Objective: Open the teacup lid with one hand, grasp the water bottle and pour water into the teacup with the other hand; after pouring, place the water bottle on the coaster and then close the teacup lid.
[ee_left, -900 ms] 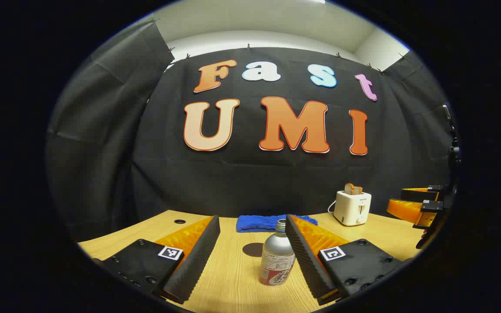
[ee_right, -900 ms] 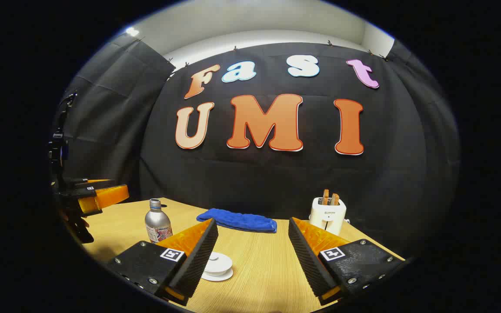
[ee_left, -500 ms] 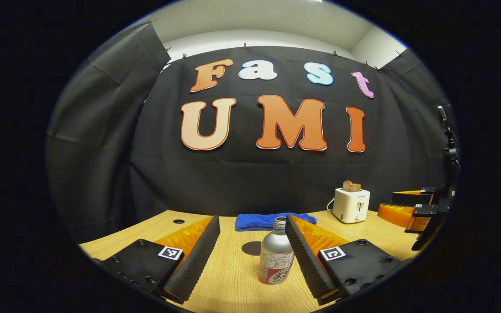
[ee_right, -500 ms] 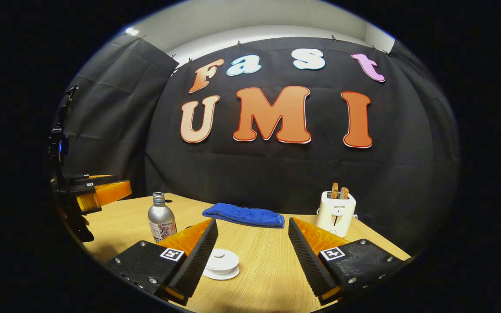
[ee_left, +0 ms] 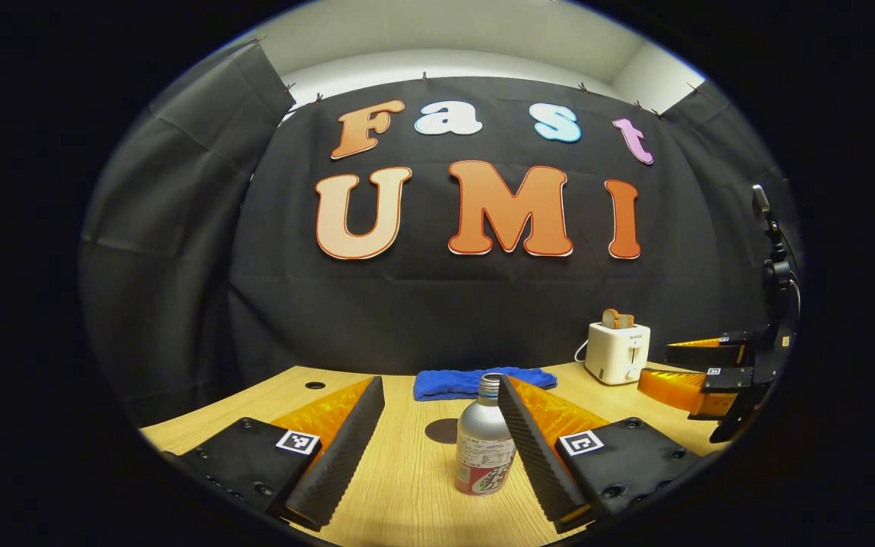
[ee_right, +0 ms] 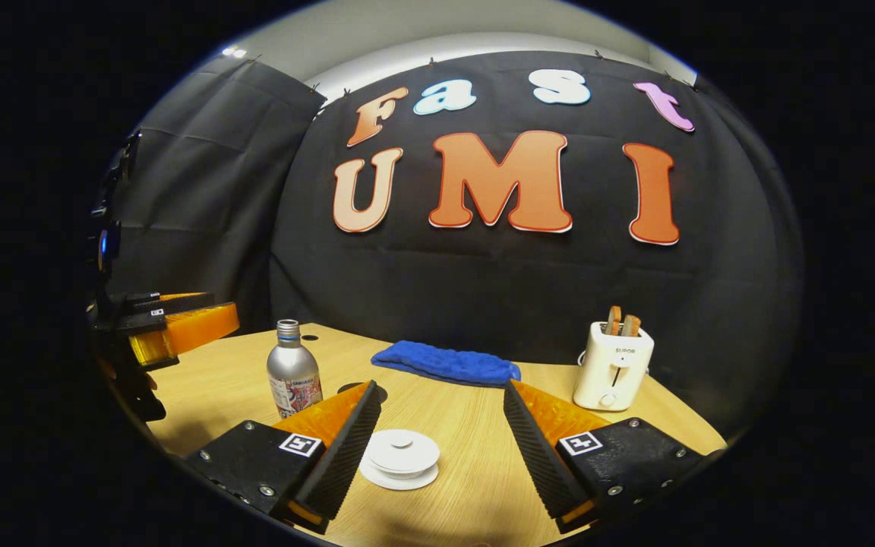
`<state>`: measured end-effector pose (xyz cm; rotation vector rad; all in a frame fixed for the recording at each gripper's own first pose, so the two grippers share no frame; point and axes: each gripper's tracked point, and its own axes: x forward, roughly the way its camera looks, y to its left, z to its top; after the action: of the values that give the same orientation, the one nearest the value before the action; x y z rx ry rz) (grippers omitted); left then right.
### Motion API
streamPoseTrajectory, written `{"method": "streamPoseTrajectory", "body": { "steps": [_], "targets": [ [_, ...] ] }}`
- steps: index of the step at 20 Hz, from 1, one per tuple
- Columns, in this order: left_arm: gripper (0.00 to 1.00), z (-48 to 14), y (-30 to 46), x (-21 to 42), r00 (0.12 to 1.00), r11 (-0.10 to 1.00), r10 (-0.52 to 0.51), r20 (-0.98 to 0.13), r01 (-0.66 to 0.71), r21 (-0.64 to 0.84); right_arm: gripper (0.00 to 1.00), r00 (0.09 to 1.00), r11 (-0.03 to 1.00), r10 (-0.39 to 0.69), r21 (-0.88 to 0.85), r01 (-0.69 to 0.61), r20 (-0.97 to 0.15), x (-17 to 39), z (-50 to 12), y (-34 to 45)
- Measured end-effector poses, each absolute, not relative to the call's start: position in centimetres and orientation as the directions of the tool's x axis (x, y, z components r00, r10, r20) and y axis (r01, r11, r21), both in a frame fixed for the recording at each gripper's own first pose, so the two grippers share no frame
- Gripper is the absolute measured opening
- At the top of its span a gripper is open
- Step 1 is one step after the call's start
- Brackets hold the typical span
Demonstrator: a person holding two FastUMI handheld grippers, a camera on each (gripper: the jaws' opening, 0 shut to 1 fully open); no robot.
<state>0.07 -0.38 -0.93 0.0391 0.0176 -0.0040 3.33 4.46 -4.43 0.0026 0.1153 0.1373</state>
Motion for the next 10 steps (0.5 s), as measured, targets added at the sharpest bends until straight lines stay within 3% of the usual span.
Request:
{"method": "streamPoseTrajectory", "body": {
  "steps": [6,10],
  "targets": [
    [0.98,-1.5,-0.1,-0.4,1.0,0.998,-0.002,-0.026,0.003,0.055,0.97,0.966,0.982,0.185,0.003,-0.188,-0.182,5.0,-7.1,6.6],
    [1.0,-2.0,0.1,-0.3,0.999,0.998,0.006,-0.036,-0.004,0.056,0.9,0.947,0.977,0.198,-0.025,-0.211,-0.252,6.0,-9.6,7.8]
  ]
}}
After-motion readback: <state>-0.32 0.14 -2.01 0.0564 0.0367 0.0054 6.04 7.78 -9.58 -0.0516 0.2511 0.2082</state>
